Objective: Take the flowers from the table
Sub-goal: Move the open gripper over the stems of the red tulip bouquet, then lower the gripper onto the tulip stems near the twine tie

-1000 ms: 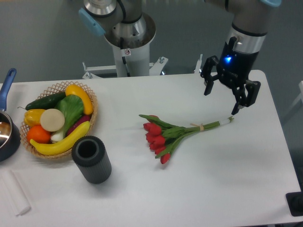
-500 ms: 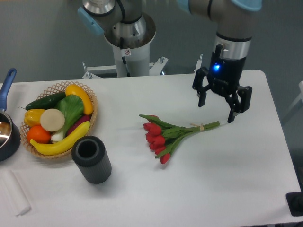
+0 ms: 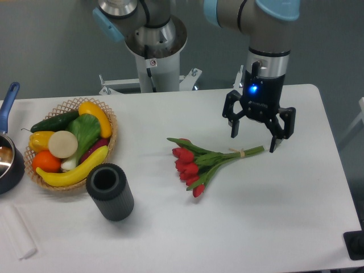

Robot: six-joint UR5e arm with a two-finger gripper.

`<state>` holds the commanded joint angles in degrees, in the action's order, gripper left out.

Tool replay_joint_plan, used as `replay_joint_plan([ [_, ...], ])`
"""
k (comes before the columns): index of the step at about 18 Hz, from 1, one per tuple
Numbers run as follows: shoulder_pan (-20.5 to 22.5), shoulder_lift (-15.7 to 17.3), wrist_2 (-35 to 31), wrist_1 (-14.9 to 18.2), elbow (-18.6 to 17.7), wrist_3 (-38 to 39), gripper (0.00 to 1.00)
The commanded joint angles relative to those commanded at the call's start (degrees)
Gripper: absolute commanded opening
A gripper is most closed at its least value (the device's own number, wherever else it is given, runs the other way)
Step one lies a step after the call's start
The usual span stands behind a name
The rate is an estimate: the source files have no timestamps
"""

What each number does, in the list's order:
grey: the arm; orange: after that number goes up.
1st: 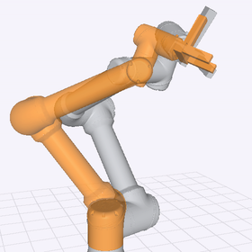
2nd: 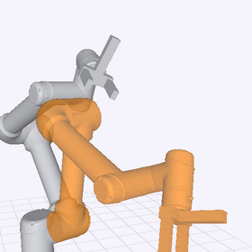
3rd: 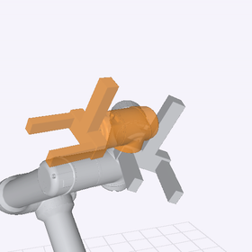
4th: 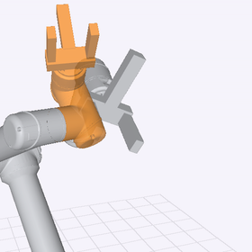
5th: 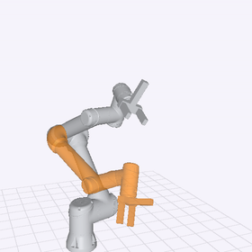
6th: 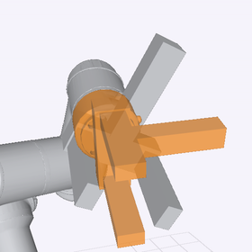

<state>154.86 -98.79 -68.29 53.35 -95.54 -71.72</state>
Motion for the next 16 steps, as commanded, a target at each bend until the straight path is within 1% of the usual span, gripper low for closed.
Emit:
replay_joint_plan([
  [2, -0.3, 0.1, -0.1, -0.3, -0.8, 0.2, 1.00],
  [4, -1.3, 0.0, 0.1, -0.1, -0.8, 0.9, 1.00],
  [5, -1.5, -0.1, 0.2, -0.1, -0.8, 1.8, 1.00],
  [7, -1.5, -1.0, 0.3, -0.4, 0.1, 7.5, 1.00],
  [9, -1.6, -1.2, 0.8, -1.2, 0.1, 7.5, 1.00],
  [11, -1.8, -2.0, 0.9, -1.3, 0.1, 7.0, 1.00],
  [12, -1.9, -2.2, 0.8, -1.1, -0.2, 5.6, 1.00],
  [14, -2.0, -2.2, 0.6, -0.3, -1.2, -0.3, 1.00],
  [16, -2.0, -2.1, 0.2, 0.8, -2.7, -2.1, 1.00],
])
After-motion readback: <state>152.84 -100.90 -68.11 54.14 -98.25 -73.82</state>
